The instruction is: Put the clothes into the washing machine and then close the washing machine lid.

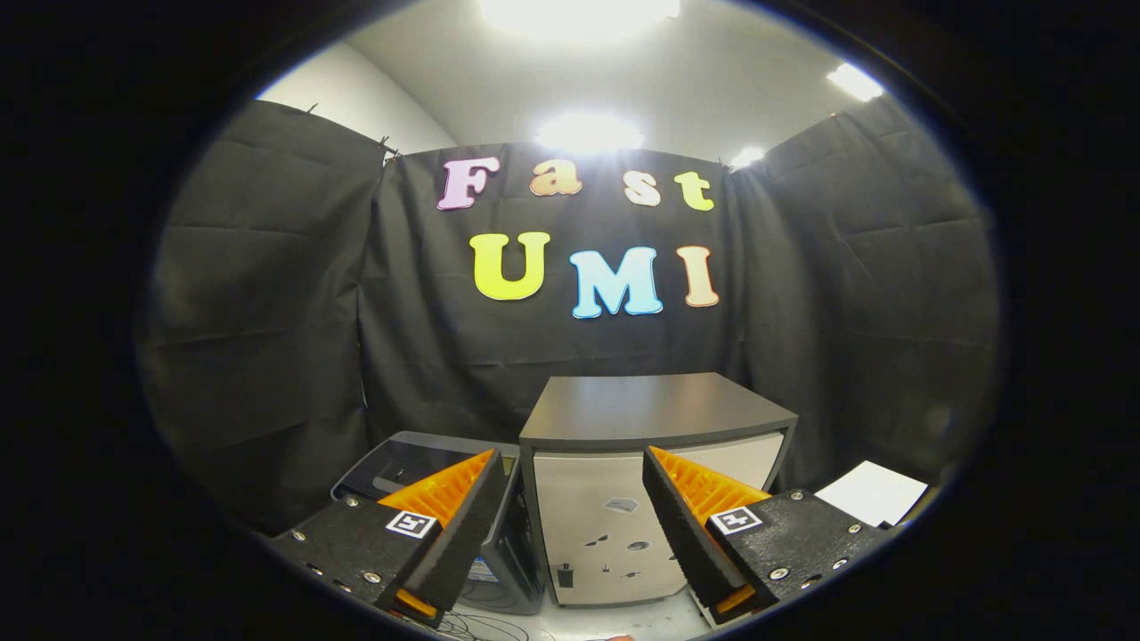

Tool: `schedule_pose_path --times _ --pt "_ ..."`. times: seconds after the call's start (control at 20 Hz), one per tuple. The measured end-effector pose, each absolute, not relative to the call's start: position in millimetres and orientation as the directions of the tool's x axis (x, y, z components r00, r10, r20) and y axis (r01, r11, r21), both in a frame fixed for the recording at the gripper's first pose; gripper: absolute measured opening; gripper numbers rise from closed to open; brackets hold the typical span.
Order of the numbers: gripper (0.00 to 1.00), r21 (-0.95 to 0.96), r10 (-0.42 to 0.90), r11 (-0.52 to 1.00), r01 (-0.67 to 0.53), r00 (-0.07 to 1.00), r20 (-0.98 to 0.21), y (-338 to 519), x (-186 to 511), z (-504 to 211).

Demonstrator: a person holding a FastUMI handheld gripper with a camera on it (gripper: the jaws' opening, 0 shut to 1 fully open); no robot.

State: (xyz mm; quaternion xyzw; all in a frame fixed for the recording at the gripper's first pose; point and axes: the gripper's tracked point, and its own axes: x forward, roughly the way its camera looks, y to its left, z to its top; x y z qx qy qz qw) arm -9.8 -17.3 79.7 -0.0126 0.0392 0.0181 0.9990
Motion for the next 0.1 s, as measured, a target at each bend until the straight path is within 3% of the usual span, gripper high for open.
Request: schedule_pose_path --times 0.1 --pt "0.96 -0.029 0.038 0.999 -0.040 0.997 -0.070 -17.0 -10.8 80.5"
